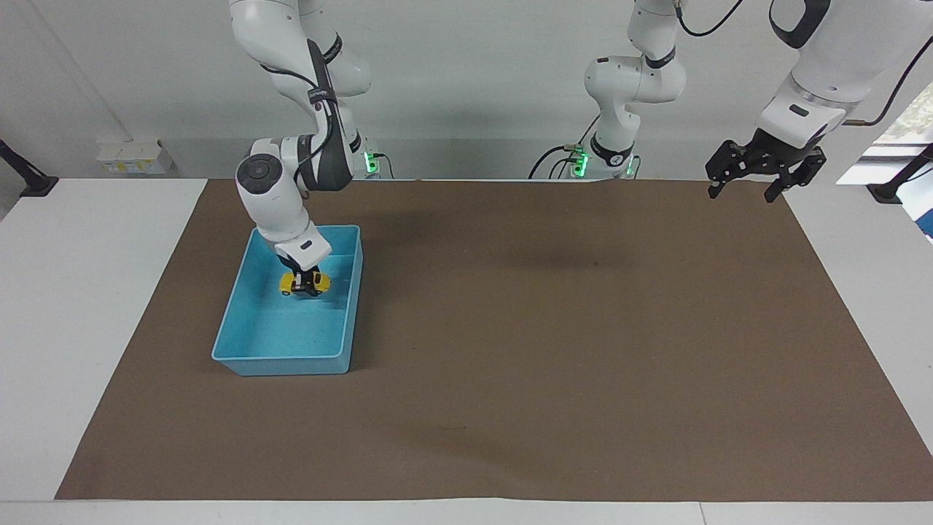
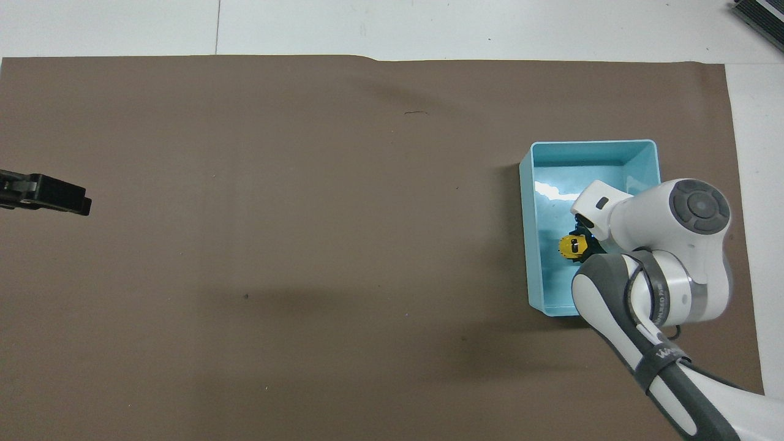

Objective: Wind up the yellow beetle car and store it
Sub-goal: 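Lower the car into the box and open the right gripper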

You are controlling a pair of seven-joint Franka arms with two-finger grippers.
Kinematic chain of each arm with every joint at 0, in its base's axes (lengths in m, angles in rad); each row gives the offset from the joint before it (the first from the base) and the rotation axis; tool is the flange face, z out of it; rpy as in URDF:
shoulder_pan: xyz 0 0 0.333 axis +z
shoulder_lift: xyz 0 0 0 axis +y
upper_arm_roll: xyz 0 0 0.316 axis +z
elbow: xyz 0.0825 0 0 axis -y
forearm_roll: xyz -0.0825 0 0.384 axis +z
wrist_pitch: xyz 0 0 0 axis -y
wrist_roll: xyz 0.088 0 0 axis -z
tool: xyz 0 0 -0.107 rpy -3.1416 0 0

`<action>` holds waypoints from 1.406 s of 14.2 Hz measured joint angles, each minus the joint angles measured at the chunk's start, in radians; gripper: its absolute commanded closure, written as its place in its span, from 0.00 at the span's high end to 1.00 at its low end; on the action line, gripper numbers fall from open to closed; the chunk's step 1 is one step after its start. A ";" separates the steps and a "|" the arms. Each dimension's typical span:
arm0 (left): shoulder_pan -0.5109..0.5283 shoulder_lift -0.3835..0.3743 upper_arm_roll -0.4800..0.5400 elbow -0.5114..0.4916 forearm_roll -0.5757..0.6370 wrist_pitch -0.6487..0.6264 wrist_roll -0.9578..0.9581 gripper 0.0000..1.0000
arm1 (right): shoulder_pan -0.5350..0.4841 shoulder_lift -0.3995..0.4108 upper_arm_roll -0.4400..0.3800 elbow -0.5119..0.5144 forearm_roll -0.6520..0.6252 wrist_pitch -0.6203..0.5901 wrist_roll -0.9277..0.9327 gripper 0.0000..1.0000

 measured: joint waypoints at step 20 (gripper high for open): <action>0.000 0.000 0.000 0.000 0.000 0.000 0.000 1.00 | 0.001 -0.048 0.041 0.242 0.008 -0.265 0.262 1.00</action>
